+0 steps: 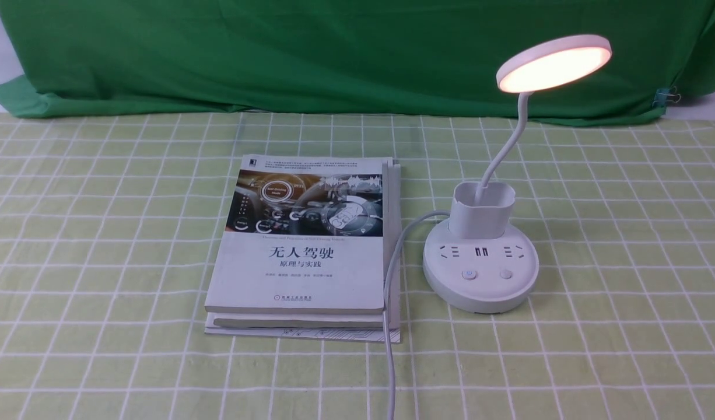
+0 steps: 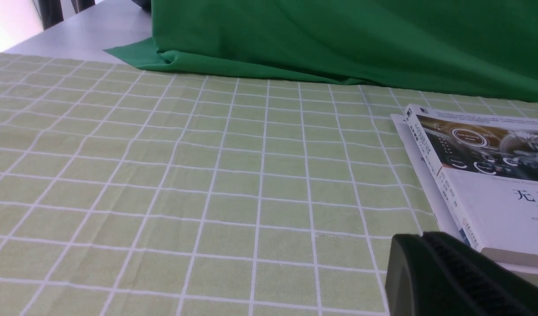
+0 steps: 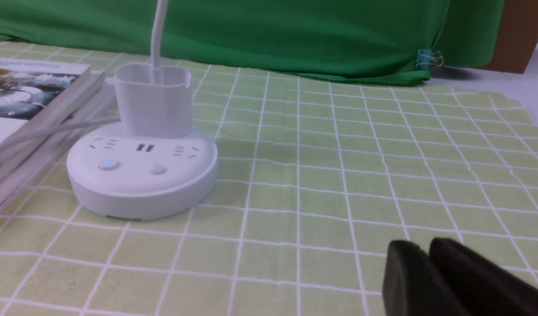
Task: Turn on the table lamp on the green coffee tablecloth with your hand.
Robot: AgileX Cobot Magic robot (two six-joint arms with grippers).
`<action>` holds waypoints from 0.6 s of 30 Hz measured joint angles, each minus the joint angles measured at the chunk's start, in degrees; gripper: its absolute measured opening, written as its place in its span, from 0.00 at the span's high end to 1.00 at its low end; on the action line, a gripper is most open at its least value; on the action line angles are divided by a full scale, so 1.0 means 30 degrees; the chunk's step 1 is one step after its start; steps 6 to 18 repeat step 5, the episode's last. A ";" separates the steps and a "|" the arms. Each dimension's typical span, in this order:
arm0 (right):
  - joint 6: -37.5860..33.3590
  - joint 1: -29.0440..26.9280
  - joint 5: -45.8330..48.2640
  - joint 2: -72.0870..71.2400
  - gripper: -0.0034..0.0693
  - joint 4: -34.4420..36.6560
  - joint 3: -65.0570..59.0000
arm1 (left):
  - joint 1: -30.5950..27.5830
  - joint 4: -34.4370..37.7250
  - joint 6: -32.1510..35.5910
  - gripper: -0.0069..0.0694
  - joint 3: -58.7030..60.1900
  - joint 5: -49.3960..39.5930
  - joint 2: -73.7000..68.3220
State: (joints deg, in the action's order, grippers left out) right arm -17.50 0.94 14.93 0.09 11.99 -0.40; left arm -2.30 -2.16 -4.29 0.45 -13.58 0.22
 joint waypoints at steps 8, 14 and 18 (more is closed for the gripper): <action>0.0000 0.0000 0.0000 0.0000 0.77 0.0000 0.0000 | 0.0000 0.0000 0.0000 0.91 0.0000 0.0000 0.0000; 0.0000 0.0000 0.0000 0.0000 0.77 0.0000 0.0000 | 0.0000 0.0000 0.0000 0.91 0.0000 0.0000 0.0000; 0.0000 0.0000 0.0000 0.0000 0.77 0.0000 0.0000 | 0.0000 0.0000 0.0000 0.91 0.0000 0.0000 0.0000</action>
